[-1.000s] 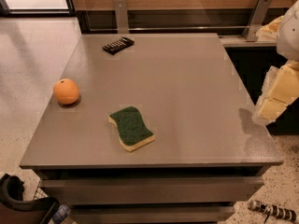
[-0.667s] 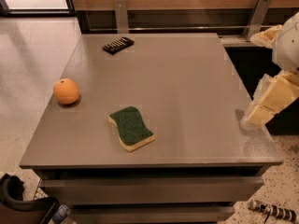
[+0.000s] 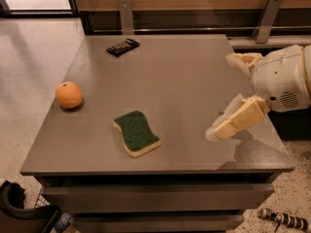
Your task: Move sponge near rxbar chocolate
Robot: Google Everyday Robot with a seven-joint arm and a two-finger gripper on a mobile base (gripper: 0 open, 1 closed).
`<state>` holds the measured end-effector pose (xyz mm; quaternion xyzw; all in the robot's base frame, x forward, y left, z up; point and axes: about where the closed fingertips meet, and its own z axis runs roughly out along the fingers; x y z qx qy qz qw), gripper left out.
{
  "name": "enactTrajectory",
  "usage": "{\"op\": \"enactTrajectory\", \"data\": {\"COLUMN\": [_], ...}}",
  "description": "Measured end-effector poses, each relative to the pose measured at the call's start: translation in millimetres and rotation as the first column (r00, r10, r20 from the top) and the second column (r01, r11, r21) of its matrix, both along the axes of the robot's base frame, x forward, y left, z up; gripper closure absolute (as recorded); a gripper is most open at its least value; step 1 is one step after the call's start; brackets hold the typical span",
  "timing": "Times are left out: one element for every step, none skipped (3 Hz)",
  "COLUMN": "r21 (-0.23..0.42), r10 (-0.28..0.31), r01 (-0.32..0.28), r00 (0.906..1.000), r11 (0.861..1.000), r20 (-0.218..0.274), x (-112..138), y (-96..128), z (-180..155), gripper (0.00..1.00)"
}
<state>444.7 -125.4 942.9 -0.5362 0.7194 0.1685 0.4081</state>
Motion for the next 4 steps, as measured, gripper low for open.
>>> {"op": "enactTrajectory", "data": {"r21": [0.055,0.064,0.074,0.106], "r10": [0.047,0.06,0.055,0.051], "r01": [-0.048,-0.062,-0.057,-0.054], "r00": [0.9985,0.9976,0.998,0.9982], "r11": [0.997,0.996,0.996,0.993], "r20": [0.03,0.036,0.031,0.032], "x": [-4,-5,-5,-5], "y": [-1,0,4,13], "z": [13,16,8,-12], "gripper": [0.0,0.0,0.0,0.0]}}
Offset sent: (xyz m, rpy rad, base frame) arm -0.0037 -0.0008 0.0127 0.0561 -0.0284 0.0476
